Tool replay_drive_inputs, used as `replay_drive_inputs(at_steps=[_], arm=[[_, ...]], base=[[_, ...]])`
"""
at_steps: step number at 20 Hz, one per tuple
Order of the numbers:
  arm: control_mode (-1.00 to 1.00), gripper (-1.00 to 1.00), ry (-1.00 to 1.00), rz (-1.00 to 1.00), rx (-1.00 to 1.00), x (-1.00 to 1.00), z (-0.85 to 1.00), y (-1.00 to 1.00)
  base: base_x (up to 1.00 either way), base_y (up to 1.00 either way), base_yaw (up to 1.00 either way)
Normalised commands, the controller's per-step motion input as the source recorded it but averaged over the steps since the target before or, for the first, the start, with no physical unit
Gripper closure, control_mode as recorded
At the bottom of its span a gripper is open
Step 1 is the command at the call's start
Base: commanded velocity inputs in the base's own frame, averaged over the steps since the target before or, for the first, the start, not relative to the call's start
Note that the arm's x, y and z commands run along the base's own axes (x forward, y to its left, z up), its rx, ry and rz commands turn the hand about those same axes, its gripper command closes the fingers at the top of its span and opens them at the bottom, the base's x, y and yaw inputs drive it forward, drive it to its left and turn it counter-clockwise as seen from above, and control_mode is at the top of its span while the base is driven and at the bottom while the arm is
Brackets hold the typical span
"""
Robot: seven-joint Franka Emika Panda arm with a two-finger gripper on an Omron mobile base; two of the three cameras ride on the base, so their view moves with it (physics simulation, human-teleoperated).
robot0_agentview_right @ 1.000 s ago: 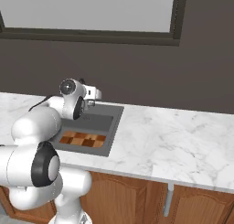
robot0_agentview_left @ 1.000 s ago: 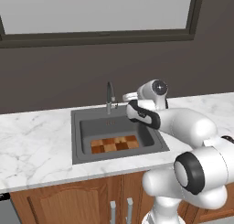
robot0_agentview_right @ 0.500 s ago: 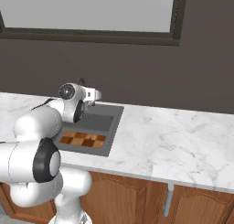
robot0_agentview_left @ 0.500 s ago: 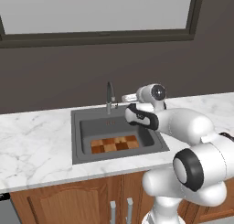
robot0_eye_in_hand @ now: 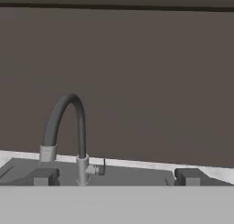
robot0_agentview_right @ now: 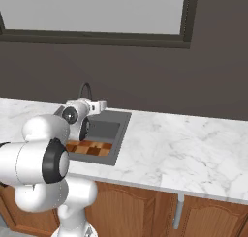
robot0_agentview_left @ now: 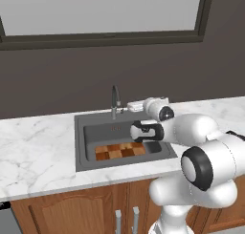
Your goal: Turn on the sink faucet with hot water and rinse the cutting board for ten seconds, then turn off the faucet. Push the cutting board to reach the water if necessary.
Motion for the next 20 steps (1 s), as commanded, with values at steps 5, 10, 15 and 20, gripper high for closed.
replay_drive_inputs(at_steps=[5, 10, 15, 20], arm=[[-1.00, -1.00, -0.20, 0.00, 0.00, 0.00, -0.08, 0.00], [-1.00, -1.00, -0.03, 0.01, 0.01, 0.05, 0.00, -0.05], [-1.00, -1.00, 0.01, 0.03, 0.01, 0.07, 0.00, -0.05], [-1.00, -1.00, 0.00, 0.01, 0.00, 0.16, -0.07, -0.01]], base=[[0.00, 0.00, 0.00], [0.00, 0.00, 0.00], [0.00, 0.00, 0.00], [0.00, 0.00, 0.00]])
